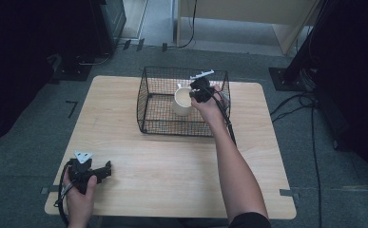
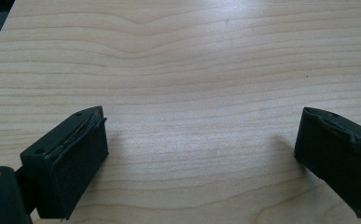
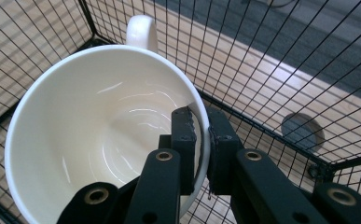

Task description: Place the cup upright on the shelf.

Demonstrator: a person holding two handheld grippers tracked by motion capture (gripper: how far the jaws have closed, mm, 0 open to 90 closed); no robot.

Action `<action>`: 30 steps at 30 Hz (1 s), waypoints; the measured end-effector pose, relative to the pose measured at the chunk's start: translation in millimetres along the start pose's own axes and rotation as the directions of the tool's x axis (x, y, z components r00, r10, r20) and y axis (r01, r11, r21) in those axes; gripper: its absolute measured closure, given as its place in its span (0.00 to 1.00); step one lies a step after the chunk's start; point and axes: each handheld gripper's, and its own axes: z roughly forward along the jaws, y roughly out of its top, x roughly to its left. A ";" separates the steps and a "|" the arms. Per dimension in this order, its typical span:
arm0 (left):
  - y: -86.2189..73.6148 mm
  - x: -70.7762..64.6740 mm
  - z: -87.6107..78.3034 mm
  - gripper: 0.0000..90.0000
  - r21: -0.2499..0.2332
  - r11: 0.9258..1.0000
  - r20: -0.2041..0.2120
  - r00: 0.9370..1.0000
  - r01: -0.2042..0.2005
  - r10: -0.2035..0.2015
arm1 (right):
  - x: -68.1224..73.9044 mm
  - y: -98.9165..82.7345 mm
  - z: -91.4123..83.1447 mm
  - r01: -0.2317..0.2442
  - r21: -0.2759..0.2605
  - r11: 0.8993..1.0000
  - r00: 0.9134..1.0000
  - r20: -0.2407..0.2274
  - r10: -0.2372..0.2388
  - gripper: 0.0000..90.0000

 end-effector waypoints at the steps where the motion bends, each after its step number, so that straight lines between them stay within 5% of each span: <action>1: 0.0 0.0 0.0 0.03 0.000 1.000 0.000 1.000 0.000 0.000 | -0.3 -0.6 2.9 0.001 0.009 1.000 1.000 0.000 -0.001 0.94; 13: 0.0 0.0 -0.1 0.03 0.001 1.000 0.000 1.000 0.000 0.000 | -6.7 -4.9 15.6 -0.014 0.093 0.996 1.000 0.014 0.013 0.93; 20: 0.0 -0.1 0.0 0.03 -0.001 1.000 -0.001 1.000 0.001 -0.001 | -9.3 -5.7 13.0 -0.036 0.072 0.997 0.999 0.020 0.035 0.89; 26: 0.0 0.0 0.0 0.03 0.000 1.000 -0.001 1.000 0.000 0.000 | -9.0 -2.5 -0.2 -0.032 0.002 0.999 0.999 0.000 0.032 0.65; 30: 0.0 -0.1 0.0 0.03 -0.001 1.000 0.000 1.000 0.001 -0.001 | -2.0 1.1 -15.0 -0.015 -0.060 0.998 0.999 0.036 0.017 0.27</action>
